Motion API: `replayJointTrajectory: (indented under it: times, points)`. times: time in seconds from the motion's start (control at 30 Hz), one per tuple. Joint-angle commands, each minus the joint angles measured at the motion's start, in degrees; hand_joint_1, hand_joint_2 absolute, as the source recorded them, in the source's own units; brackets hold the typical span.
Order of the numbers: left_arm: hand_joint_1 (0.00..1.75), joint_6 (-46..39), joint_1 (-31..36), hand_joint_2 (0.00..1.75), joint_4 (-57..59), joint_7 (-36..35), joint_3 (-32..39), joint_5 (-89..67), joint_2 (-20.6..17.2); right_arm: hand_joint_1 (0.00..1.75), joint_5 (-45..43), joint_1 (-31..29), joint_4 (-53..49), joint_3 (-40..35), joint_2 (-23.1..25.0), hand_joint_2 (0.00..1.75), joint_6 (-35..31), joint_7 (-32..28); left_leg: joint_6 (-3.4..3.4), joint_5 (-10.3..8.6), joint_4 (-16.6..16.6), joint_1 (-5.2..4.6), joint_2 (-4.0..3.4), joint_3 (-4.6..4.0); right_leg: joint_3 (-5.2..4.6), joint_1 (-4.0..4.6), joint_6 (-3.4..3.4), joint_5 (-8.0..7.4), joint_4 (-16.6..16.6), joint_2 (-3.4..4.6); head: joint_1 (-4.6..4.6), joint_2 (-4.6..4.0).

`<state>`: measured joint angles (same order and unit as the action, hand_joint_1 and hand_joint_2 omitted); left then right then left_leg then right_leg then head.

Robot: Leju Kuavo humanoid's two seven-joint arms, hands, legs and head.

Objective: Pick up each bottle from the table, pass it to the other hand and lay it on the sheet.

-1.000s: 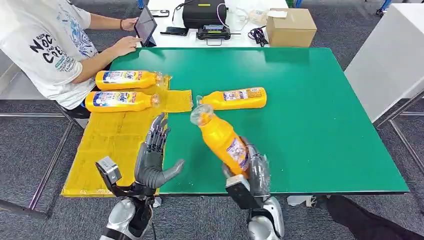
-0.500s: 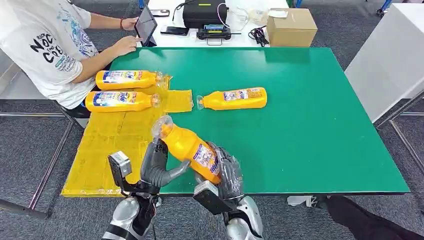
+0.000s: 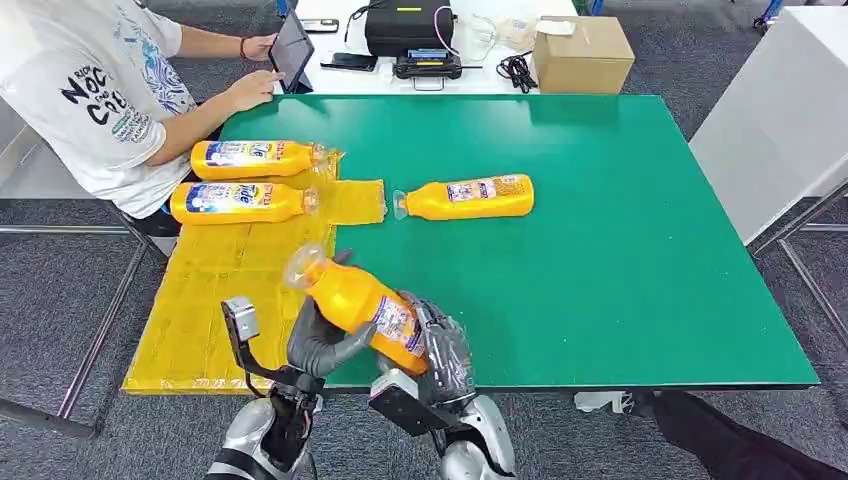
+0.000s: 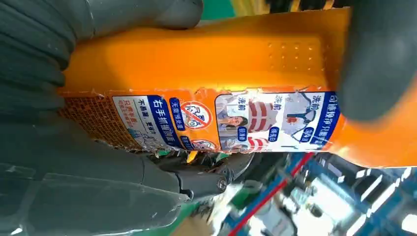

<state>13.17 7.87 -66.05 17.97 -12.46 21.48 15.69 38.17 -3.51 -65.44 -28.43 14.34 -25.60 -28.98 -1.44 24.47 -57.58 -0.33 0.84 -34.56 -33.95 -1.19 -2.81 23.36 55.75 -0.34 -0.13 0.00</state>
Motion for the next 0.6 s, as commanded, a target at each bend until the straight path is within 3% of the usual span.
replayJointTrajectory:
  times: [0.03,0.1,0.23,0.53,0.57,0.6]
  points:
    - [0.00,4.0,2.5,1.75,6.4,-1.0,2.0,4.5,-1.0,1.75,-1.8,-4.3,10.3,-3.4,-1.2,1.75,3.5,-0.4,0.07,0.03,0.1,0.06,-0.08,0.21,0.21,0.06,0.09,0.00,-0.1,0.05,0.00,0.00]
    - [0.00,4.0,2.5,1.75,6.4,-1.0,2.0,4.5,-1.0,1.75,-1.8,-4.3,10.3,-3.4,-1.2,1.75,3.5,-0.4,0.08,0.05,0.1,0.08,-0.09,0.23,0.23,0.09,0.11,0.01,-0.1,0.06,0.02,0.00]
    - [0.00,10.3,2.7,1.75,6.4,-1.9,1.6,10.5,-1.3,1.75,-2.6,-6.1,16.2,-4.6,-1.2,1.75,10.0,0.2,0.08,0.07,0.1,0.06,-0.10,0.26,0.25,0.07,0.11,0.03,-0.1,0.07,0.00,0.00]
    - [0.00,11.6,2.3,1.75,5.0,-1.4,0.3,10.3,-1.5,1.75,-1.3,-6.9,19.6,-5.0,-0.4,1.75,10.9,0.2,0.14,0.15,0.0,0.15,-0.19,0.42,0.40,0.16,0.18,0.10,-0.1,0.11,0.00,0.00]
    - [0.05,11.3,2.1,1.75,4.8,-1.1,0.2,9.8,-1.5,1.75,-1.4,-6.8,19.4,-4.8,-0.3,1.75,10.8,0.2,0.15,0.15,0.0,0.16,-0.20,0.46,0.44,0.18,0.20,0.11,-0.1,0.09,0.00,0.00]
    - [0.73,9.3,1.7,1.75,3.5,1.1,-0.8,5.8,-2.0,1.75,-1.3,-6.6,18.5,-4.6,-0.3,1.75,10.2,0.3,0.07,0.04,0.0,0.08,-0.13,0.25,0.23,0.09,0.10,0.03,-0.1,0.04,0.00,0.00]
